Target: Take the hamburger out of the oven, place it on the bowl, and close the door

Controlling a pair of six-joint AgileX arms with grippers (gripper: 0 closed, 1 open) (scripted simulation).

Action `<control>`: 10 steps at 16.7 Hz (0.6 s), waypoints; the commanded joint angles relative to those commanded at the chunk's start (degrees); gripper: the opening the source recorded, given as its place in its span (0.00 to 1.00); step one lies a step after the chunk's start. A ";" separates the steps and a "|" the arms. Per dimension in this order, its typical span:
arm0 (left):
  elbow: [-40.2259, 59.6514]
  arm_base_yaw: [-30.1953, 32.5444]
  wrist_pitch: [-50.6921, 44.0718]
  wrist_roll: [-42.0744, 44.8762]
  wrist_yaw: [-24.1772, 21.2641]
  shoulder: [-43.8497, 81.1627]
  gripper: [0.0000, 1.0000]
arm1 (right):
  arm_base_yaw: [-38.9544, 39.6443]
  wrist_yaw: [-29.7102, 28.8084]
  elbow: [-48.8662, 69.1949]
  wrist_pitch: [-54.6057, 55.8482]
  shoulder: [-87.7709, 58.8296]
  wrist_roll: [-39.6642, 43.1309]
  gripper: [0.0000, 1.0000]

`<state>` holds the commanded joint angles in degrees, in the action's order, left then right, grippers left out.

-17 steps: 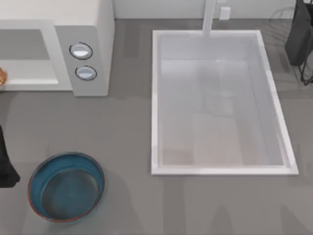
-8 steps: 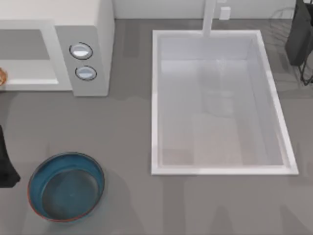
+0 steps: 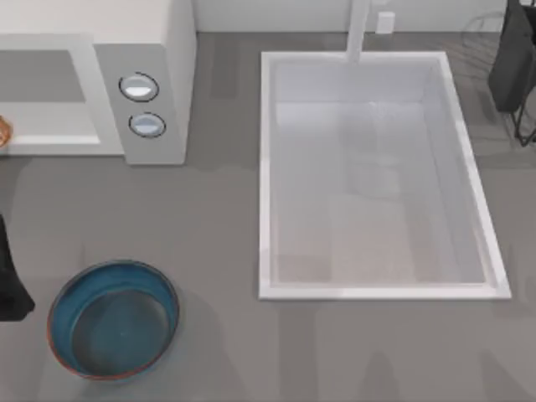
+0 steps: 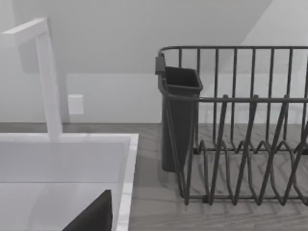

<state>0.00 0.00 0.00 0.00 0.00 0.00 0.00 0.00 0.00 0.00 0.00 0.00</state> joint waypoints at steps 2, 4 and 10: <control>0.25 -0.08 0.36 0.03 -0.09 0.56 1.00 | 0.00 0.00 0.00 0.00 0.00 0.00 1.00; 1.52 -0.49 2.17 0.21 -0.53 3.48 1.00 | 0.00 0.00 0.00 0.00 0.00 0.00 1.00; 10.32 -3.29 14.71 1.41 -3.60 26.27 1.00 | 0.00 0.00 0.00 0.00 0.00 0.00 1.00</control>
<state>10.32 -3.29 14.71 1.41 -3.60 26.27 0.00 0.00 0.00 0.00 0.00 0.00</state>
